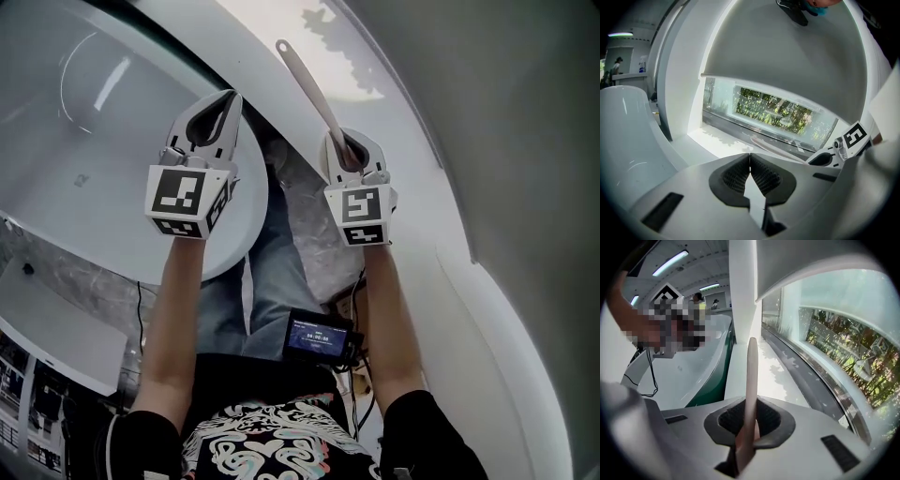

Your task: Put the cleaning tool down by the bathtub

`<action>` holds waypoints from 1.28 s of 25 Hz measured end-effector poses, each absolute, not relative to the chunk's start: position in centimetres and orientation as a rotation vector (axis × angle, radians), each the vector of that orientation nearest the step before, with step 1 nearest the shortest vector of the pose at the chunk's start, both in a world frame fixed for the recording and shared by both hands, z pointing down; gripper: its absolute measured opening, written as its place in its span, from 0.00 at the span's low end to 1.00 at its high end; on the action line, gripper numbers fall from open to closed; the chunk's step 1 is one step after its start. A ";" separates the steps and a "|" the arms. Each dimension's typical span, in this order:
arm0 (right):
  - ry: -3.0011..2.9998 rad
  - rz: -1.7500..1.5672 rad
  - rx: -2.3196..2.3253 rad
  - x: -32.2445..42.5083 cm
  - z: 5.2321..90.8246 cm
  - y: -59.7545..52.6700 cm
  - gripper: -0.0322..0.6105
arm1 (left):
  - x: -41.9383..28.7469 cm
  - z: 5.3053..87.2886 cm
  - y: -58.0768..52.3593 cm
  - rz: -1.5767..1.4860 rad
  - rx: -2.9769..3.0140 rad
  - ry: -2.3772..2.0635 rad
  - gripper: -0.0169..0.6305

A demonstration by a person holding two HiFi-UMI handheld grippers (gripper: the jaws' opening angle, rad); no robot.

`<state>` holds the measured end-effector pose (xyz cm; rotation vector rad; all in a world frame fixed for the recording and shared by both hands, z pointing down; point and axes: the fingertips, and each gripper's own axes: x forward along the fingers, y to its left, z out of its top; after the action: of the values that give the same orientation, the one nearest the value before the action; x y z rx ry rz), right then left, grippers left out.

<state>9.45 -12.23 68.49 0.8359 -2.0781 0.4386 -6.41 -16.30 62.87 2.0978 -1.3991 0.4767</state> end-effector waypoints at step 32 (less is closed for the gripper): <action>-1.929 0.411 0.787 8.8 77.6 -12.6 0.14 | -6.5 68.5 -16.6 0.472 2.127 -1.325 0.05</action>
<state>8.82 -12.61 77.63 0.7870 -1.9288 0.4112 -6.47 -16.64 68.48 2.1266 -1.3249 0.4720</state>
